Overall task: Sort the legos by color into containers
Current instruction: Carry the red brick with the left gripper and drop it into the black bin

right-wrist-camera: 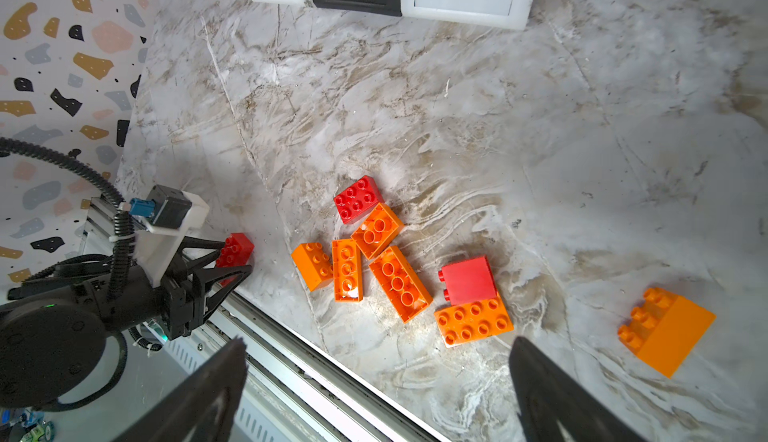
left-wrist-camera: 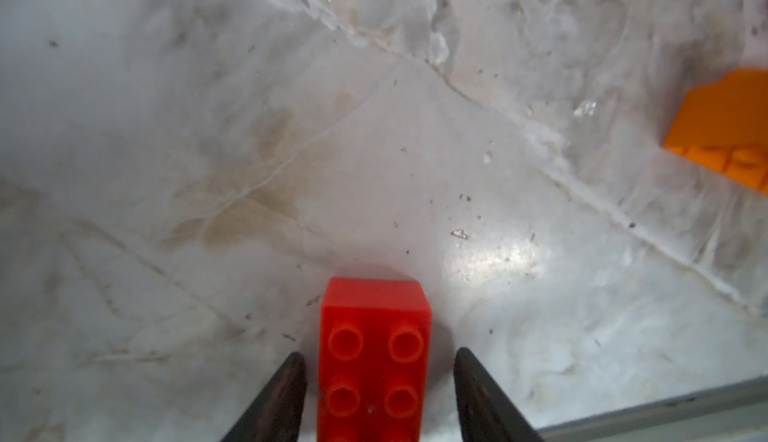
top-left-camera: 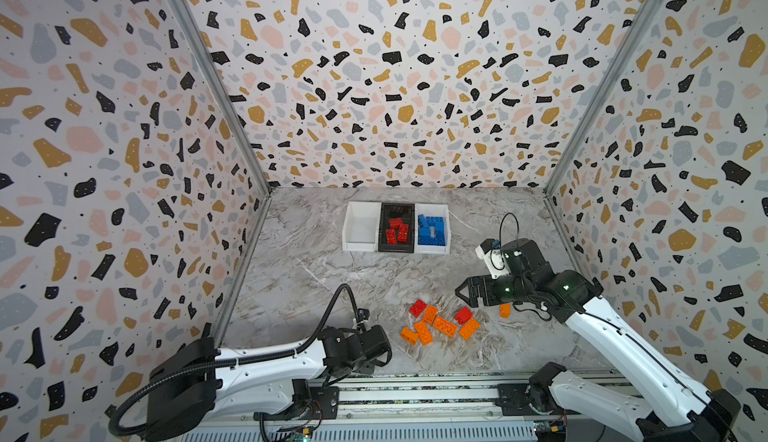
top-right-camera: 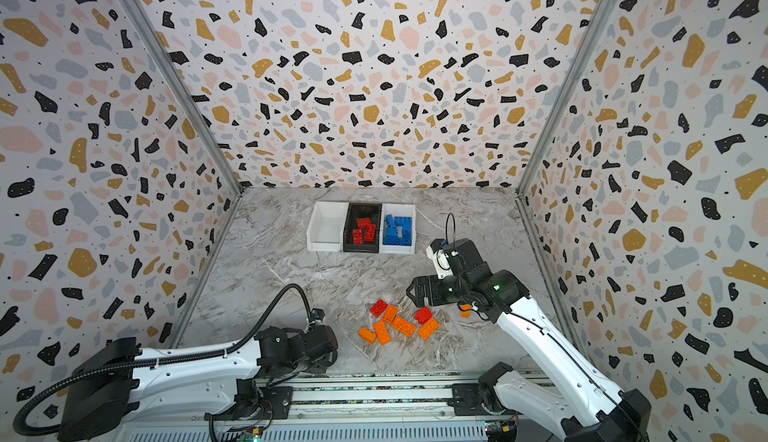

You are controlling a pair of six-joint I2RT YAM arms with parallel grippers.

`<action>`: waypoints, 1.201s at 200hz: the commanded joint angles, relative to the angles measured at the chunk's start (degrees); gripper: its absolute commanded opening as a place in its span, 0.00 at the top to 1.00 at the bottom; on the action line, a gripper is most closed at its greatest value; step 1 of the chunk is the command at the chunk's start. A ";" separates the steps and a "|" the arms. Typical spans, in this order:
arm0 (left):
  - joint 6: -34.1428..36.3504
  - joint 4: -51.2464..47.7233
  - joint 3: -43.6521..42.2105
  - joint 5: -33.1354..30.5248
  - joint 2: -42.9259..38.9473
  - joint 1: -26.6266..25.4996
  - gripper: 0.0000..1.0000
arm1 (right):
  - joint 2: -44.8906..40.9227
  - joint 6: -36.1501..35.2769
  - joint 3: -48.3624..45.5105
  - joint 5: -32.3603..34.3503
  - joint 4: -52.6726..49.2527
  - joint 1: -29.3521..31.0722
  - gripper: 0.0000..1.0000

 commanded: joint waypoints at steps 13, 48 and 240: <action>-1.07 -0.42 0.35 1.33 4.50 -0.28 0.66 | -1.69 -1.55 0.03 0.59 -1.78 -1.27 0.01; 0.89 -5.00 5.68 -1.01 8.73 -0.20 0.84 | -1.52 -2.09 -0.06 0.39 -1.24 -2.57 0.01; 34.28 -18.20 100.92 -5.56 69.20 32.75 0.86 | 8.51 -2.66 10.55 2.67 -5.70 -7.49 0.01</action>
